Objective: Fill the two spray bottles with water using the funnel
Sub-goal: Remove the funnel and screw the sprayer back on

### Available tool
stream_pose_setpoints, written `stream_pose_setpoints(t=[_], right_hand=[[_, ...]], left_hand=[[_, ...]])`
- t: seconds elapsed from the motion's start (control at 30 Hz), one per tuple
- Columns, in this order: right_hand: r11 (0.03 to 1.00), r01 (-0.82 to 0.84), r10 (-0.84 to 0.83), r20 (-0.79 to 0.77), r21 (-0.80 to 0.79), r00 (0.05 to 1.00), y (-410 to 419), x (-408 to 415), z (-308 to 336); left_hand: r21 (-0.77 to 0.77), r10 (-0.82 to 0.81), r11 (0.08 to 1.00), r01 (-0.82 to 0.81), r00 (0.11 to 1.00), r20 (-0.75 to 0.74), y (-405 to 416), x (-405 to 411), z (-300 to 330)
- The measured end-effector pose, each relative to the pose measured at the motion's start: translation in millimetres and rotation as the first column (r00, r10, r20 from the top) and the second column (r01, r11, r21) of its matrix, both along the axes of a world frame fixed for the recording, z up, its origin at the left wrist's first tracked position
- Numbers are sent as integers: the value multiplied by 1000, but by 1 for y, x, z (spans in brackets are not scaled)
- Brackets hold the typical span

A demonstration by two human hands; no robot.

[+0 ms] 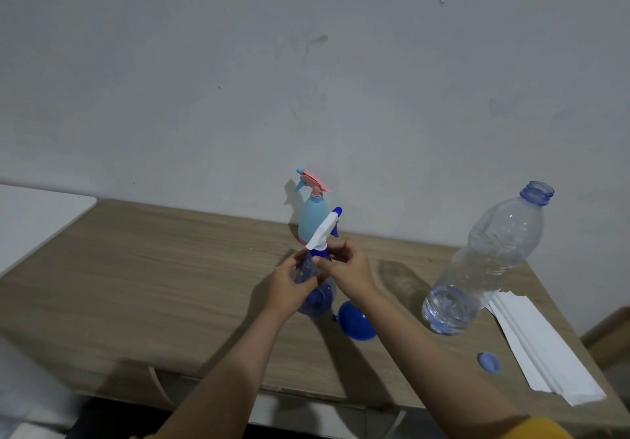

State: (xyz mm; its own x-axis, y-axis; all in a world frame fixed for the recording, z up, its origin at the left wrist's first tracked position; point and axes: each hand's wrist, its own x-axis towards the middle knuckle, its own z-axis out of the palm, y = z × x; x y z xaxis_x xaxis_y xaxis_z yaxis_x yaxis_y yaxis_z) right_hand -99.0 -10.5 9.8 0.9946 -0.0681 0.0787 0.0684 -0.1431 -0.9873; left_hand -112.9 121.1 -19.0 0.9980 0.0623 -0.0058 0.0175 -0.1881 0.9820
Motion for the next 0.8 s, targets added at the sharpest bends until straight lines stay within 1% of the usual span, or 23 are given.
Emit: stream_pose_setpoints(t=[0.07,0.17,0.23,0.4,0.57,0.73,0.8], right_hand=[[1000,12,-12,1,15,1000,0,0,-2],[999,-53,53,42,-8,998,-1,1,-5],[996,-87,88,32,-21,996,-3,2,-5],[998,-27,28,-16,51,999,-3,3,-4],[998,-61,61,15,11,998,0,4,-7],[999,-1,0,14,34,1000,0,3,-6],[1000,-27,27,15,-12,1000,0,2,-8]], left_hand=[[17,1,1000,-1,1000,14,-1,-1,1],[-5,-3,1000,3,1000,5,-1,-2,1],[-2,-11,1000,11,1000,1,-1,-2,1],[-11,-17,1000,17,1000,20,0,0,-1],[-69,-13,998,13,1000,-3,2,6,-7],[-127,-11,992,10,1000,-7,1,7,-5],[-139,-15,990,14,1000,-10,2,8,-7]])
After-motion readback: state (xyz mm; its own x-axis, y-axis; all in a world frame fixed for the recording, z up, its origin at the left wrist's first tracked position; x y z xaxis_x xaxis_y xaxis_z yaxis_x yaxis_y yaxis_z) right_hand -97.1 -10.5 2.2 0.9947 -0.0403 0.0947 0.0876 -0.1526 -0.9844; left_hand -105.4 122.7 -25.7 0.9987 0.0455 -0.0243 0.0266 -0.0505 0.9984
